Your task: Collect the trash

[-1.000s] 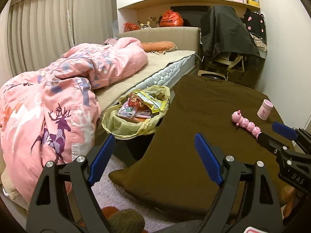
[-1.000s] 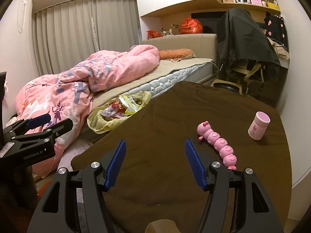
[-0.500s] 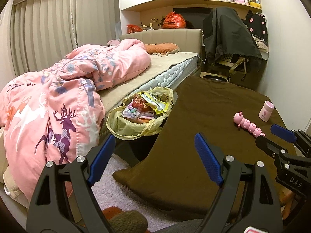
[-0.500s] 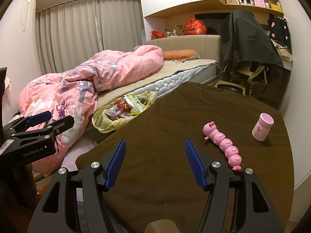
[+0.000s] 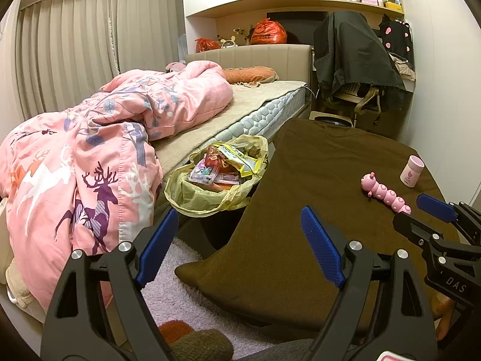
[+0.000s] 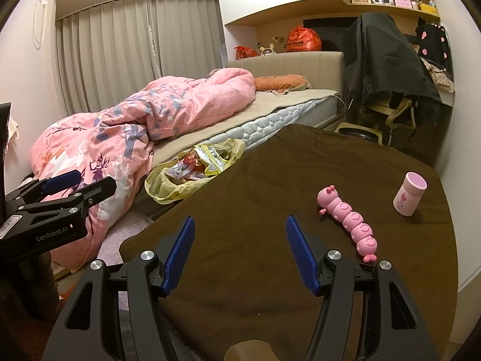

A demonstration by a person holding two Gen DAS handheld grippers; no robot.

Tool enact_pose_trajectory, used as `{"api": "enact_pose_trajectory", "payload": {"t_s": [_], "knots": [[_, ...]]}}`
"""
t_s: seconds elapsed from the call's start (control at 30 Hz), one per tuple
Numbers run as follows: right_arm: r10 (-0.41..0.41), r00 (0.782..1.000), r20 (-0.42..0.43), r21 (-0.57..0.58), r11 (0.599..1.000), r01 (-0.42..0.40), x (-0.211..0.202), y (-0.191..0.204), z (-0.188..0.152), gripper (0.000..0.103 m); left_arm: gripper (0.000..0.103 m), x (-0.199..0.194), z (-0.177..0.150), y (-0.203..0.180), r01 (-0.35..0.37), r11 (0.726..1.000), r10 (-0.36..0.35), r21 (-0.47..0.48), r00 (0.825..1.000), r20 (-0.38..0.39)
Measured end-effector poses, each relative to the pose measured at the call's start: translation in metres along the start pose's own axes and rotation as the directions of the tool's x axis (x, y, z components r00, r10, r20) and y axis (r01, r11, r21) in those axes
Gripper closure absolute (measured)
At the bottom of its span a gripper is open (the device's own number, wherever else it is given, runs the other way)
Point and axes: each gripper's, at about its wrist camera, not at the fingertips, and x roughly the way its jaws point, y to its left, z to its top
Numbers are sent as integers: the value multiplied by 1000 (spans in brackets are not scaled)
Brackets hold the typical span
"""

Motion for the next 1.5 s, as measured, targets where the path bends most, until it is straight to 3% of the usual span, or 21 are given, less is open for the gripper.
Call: {"api": "enact_pose_trajectory", "payload": {"t_s": [1.5], "knots": [[3,1000,-5,2,1000,-3,0,4,-3,44,23,-2,0,-4,-3,1000,3,-2,1000,-5]]}}
